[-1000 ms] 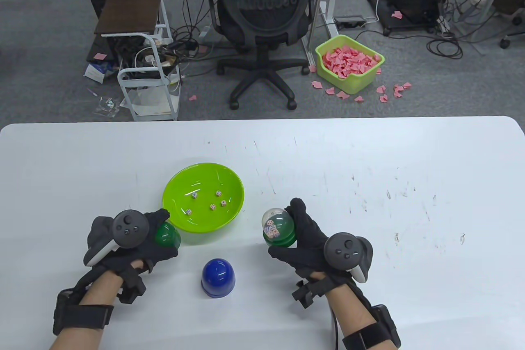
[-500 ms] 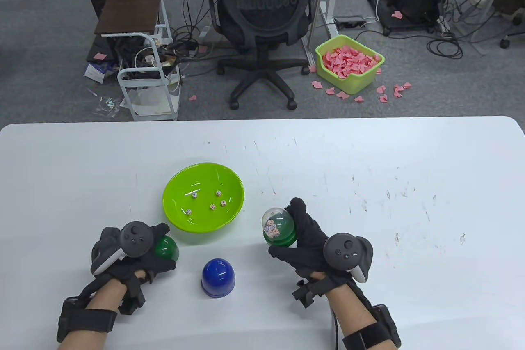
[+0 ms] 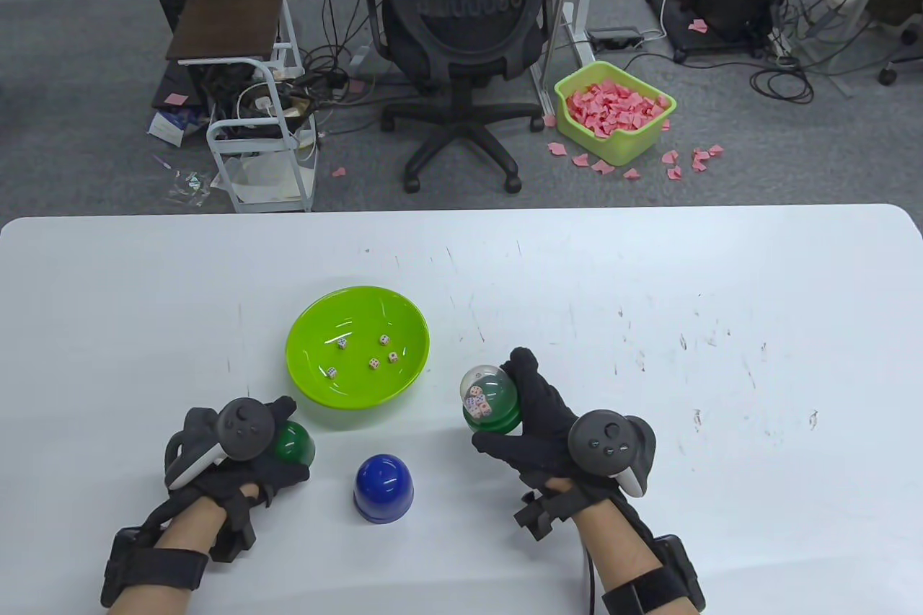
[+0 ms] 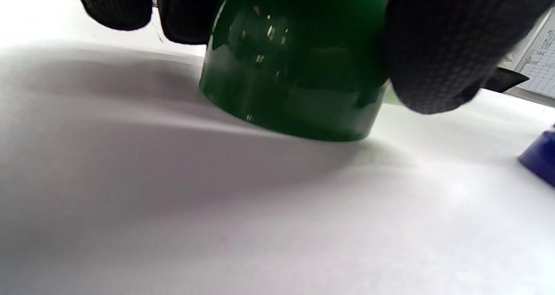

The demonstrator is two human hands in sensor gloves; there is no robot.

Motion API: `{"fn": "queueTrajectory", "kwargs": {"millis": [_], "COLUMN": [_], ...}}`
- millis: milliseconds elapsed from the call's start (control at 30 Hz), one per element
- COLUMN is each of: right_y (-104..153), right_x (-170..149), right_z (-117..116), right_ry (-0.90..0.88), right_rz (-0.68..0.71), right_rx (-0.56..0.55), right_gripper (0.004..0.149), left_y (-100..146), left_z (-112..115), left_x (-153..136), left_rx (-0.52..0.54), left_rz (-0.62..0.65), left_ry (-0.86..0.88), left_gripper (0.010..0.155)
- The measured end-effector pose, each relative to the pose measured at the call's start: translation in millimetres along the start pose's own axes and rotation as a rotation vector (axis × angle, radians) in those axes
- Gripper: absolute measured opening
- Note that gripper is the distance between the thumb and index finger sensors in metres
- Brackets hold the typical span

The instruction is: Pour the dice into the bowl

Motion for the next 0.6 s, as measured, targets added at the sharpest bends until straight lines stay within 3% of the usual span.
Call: {"fn": "queueTrajectory", "kwargs": {"millis": [200,367,600], "right_y": [0,1,3], "right_x": [1,5,14], "right_z": [-2,-6,-14], "right_ry": [0.011,0.03,0.063], "right_rz": [0.01,0.025,0.066], "right_rx": [0.013,0.03,0.064], "right_gripper": [0.11,0.11,0.11], "left_y": [15,28,34], "left_z": [-31,-59,-75], "left_x": [12,43,94], "left_rx": [0.078,0.145,0.157], "left_rz": [0.017,0.115,0.266], "left_ry": [0.018,0.036,0.075], "left_gripper": [0.094,0.097,0.097]}}
Point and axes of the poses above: the tracker on the back of each hand, its own x axis roughly to the thumb side, its own y axis roughly from the fingertips to the wrist, z = x × y, the point moved 4 cm from there along -y, roughly from the wrist to the fingertips, and after that the axes turned 10 degrees about -x, right-handed, at the moved point
